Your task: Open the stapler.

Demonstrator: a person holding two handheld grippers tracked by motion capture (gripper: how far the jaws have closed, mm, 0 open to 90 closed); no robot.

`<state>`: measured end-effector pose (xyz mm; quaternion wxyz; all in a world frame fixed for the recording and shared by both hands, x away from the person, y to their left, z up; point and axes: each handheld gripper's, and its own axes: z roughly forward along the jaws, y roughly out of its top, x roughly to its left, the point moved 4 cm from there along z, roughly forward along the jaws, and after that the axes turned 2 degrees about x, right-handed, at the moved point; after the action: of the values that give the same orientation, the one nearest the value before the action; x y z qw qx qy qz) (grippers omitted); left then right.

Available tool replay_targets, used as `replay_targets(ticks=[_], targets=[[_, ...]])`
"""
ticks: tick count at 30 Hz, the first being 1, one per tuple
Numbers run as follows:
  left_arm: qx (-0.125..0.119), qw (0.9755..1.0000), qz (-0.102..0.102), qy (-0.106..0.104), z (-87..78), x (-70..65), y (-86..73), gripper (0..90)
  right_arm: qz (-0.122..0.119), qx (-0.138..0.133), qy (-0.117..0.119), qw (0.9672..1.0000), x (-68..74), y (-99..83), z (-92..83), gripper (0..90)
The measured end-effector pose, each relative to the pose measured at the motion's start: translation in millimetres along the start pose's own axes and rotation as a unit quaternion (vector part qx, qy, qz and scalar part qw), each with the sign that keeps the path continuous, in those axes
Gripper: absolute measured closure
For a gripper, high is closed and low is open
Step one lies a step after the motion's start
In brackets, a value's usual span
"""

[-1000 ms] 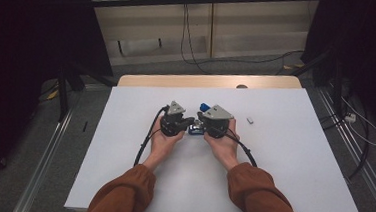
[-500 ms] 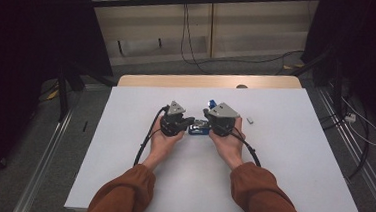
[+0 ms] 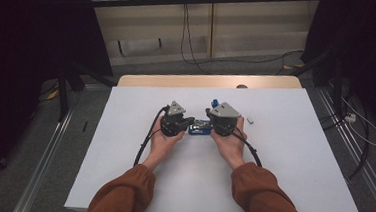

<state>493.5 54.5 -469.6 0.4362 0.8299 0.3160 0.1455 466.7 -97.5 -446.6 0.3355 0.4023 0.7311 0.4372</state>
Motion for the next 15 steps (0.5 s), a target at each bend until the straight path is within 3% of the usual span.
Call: replay_targets(ticks=[4, 6, 15], targets=[[-0.003, 1.0000, -0.003, -0.002, 0.1, 0.7, -0.2, 90.0, 0.002, 0.000, -0.006, 1.0000, -4.9, 0.4, -1.6, 90.0], [-0.003, 1.0000, -0.002, -0.002, 0.1, 0.4, -0.4, 90.0, 0.017, 0.002, -0.004, 0.9998, -8.6, 0.3, -2.8, 90.0], [-0.002, 1.0000, -0.001, -0.001, 0.0, 0.2, -0.4, 90.0, 0.012, 0.004, -0.004, 0.9999, -8.5, -0.1, -3.6, 90.0]])
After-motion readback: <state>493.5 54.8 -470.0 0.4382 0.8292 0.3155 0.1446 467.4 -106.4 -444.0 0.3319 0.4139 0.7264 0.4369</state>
